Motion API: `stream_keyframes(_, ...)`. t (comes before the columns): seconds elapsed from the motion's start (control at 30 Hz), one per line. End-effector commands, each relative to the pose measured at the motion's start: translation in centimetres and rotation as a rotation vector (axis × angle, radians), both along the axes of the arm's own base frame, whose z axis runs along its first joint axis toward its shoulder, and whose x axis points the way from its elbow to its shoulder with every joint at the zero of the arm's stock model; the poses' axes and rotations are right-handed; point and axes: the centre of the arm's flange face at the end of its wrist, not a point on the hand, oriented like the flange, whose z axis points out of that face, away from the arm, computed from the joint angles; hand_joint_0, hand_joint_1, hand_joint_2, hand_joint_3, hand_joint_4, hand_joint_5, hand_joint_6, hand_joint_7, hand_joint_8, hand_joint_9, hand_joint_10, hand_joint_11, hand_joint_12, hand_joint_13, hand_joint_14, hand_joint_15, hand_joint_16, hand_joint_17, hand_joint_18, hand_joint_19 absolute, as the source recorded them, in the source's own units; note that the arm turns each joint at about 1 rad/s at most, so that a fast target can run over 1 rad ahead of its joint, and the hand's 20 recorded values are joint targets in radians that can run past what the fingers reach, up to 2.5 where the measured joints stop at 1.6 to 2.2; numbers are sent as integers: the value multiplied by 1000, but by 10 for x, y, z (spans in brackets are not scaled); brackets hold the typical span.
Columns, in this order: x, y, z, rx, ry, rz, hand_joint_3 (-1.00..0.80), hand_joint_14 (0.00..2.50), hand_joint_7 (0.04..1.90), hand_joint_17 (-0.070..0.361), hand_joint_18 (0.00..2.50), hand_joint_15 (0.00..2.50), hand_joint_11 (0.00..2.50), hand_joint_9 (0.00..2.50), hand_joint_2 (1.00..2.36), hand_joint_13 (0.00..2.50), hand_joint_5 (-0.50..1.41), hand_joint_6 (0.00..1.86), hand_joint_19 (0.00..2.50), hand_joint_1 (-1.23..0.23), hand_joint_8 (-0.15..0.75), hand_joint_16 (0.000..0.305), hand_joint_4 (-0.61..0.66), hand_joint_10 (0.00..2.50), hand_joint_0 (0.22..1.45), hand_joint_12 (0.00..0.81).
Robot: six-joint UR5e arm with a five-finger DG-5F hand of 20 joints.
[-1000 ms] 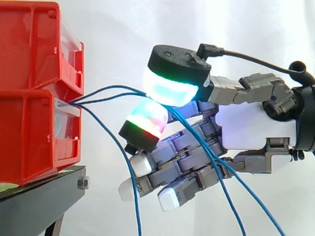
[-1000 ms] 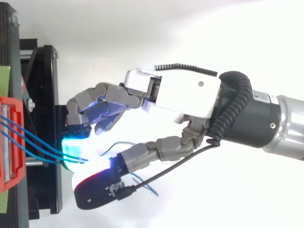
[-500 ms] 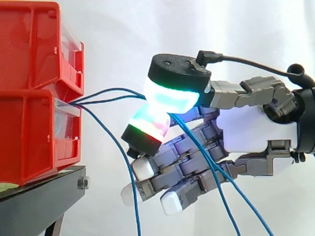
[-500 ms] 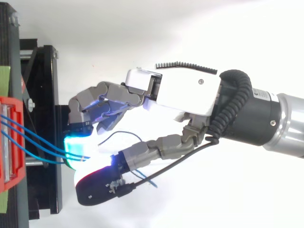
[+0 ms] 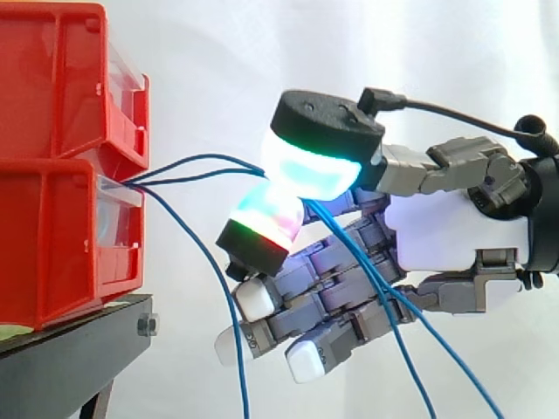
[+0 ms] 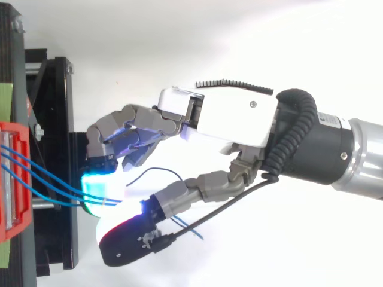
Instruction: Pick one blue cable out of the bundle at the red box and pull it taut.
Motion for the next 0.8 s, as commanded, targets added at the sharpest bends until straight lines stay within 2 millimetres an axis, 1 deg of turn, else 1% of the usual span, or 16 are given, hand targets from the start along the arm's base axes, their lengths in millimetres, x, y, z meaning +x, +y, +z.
stream_keyframes(0.0, 0, 0, 0, 0, 0, 0, -500, 5, 1142, 143, 796, 225, 860, 671, 1000, 582, -213, 833, 420, -641, 399, 63, 272, 16, 508, 462)
stream_keyframes(0.13, 0, 0, 0, 0, -1, 0, -500, 5, 1138, 144, 798, 222, 854, 678, 1000, 585, -211, 830, 426, -626, 405, 64, 261, 15, 502, 466)
stream_keyframes(0.2, 0, 0, 0, 1, -3, 0, -500, 6, 1154, 140, 785, 223, 843, 674, 1000, 577, -208, 824, 428, -667, 396, 62, 246, 14, 524, 457)
stream_keyframes(0.33, 0, 0, 0, 0, -1, -1, -500, 6, 1219, 132, 760, 219, 843, 682, 1000, 570, -202, 832, 435, -664, 379, 59, 228, 13, 622, 437)
stream_keyframes(0.43, 0, -1, 0, 0, -1, -1, -419, 6, 1265, 131, 769, 216, 835, 688, 1008, 578, -203, 847, 437, -673, 379, 58, 206, 13, 644, 435)
stream_keyframes(0.57, 0, -1, 0, 0, 0, -1, -360, 6, 1236, 131, 775, 214, 832, 680, 1012, 580, -212, 868, 422, -706, 380, 58, 179, 16, 656, 434)
stream_keyframes(0.77, 0, 0, 0, 0, 0, 0, -420, 6, 1186, 130, 774, 214, 839, 661, 1007, 577, -222, 871, 404, -768, 369, 58, 148, 15, 688, 432)
